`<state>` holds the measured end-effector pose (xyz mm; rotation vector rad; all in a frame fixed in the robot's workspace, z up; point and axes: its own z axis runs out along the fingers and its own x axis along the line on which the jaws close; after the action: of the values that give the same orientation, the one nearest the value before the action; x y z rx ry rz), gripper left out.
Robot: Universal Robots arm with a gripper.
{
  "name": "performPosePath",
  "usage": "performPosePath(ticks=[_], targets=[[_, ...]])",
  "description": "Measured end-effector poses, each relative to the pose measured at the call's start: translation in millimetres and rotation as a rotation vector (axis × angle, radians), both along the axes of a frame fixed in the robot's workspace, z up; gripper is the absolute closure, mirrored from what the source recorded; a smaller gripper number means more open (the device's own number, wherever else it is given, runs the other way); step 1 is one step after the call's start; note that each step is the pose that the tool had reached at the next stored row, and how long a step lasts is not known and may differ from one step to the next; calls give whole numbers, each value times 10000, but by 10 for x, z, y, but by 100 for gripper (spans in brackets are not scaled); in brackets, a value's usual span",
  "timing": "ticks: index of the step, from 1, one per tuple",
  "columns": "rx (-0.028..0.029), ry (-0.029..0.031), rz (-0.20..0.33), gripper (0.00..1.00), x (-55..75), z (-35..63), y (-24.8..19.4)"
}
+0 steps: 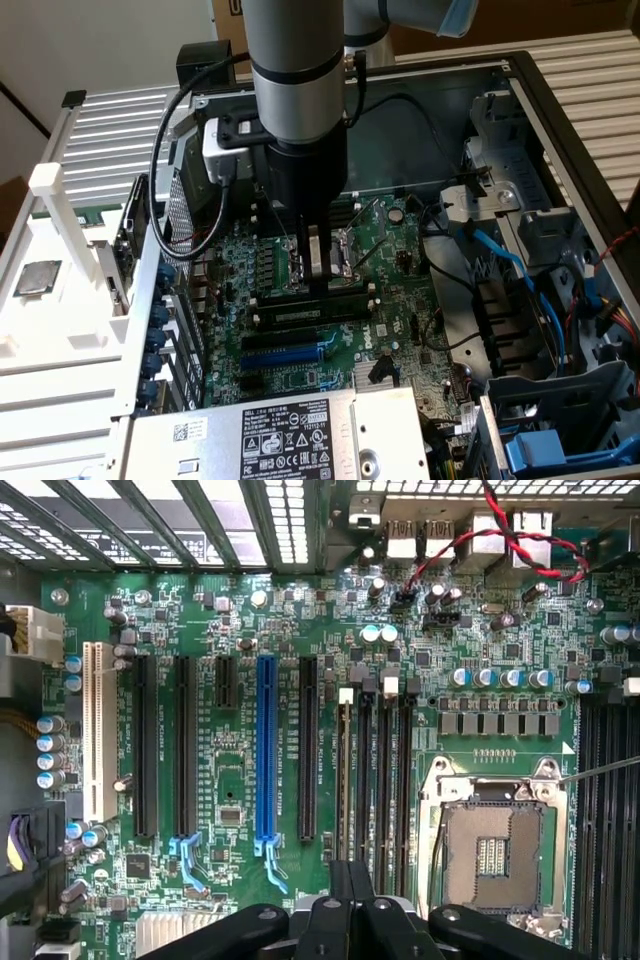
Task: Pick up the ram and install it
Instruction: 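Press down the ram until it locks into place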
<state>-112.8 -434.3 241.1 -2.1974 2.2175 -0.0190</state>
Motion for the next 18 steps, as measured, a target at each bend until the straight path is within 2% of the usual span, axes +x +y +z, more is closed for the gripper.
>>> performPosePath(ticks=[2, 6, 7, 10, 11, 18], targets=[[-13, -1, -52, 90, -1, 0, 0], [-31, 1, -515, 90, -1, 1, 0], [-41, 1, -893, 90, -1, 1, 0], [-44, 2, -1293, 90, -1, 1, 0], [-46, 2, -1685, 90, -1, 1, 0], [-65, 4, -2854, 90, -1, 1, 0]])
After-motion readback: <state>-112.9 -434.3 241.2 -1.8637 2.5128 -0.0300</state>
